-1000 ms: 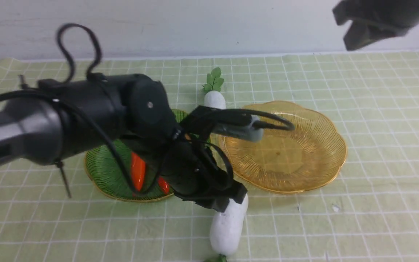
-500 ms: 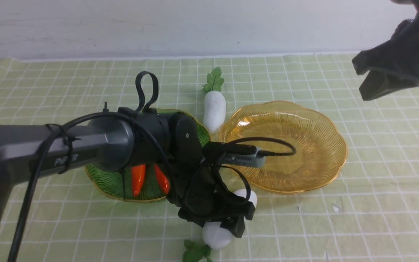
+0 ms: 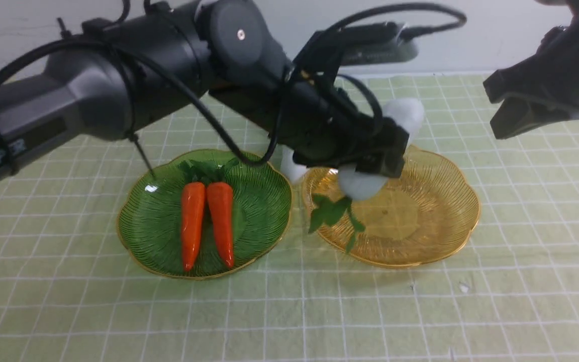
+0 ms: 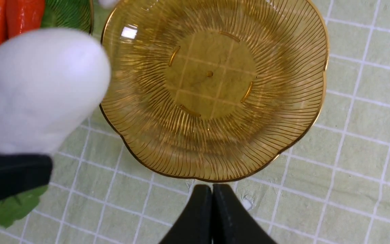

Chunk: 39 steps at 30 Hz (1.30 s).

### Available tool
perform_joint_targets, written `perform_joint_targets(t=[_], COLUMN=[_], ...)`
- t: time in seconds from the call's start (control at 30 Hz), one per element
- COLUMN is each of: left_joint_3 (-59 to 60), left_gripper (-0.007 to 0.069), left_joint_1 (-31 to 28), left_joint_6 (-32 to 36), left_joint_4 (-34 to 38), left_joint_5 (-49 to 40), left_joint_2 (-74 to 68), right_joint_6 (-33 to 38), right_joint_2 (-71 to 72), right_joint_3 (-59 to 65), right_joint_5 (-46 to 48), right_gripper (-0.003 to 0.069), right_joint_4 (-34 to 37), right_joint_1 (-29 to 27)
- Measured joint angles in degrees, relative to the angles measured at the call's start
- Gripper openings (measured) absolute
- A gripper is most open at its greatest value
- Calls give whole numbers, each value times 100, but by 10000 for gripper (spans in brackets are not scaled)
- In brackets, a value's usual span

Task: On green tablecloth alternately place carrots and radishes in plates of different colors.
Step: 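Pick up the white radish and place it on the plate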

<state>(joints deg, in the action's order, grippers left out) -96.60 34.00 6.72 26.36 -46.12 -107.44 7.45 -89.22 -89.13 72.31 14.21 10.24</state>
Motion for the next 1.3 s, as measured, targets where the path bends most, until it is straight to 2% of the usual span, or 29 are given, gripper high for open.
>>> perform_joint_targets(t=[0.13,0.33,0.43,0.47,0.53,0.6,0.73,0.87,1.03,1.3], left_joint_3=[-801,-1581,-1992,-2015,-2395,-2642,-3087,-3299,-3322,-3322], left_gripper=[468,469,563,570,657,678,678,646,609,601], left_joint_1=[0,-3,-6,-11,-79,-193,-515,-1095,-1526,-1486], left_joint_6=[0,0,-26,-42,-261,-507,-958,-1398,-1466,-1035], left_joint_4=[-29,-172,-343,-372,-642,-831,-1227,-1639,-1562,-1314], left_joint_5=[-72,-645,-1021,-1034,-1127,-1181,-1217,-940,-349,355], left_joint_2=[-870,-1930,-2181,-2189,-2190,-2170,-2170,-2230,-2637,-3333], right_joint_6=[30,158,254,259,265,283,297,302,302,302], right_joint_2=[0,0,0,0,0,0,0,0,0,0], right_joint_3=[0,0,0,0,0,0,0,0,0,0], right_joint_5=[0,0,-5,-5,-5,-5,-10,-15,-15,-15], right_gripper=[-15,-15,-15,-15,-15,-15,-15,-15,-15,-15], right_joint_4=[69,87,87,87,87,87,87,100,197,240], right_joint_1=[0,0,0,0,0,0,0,0,0,0])
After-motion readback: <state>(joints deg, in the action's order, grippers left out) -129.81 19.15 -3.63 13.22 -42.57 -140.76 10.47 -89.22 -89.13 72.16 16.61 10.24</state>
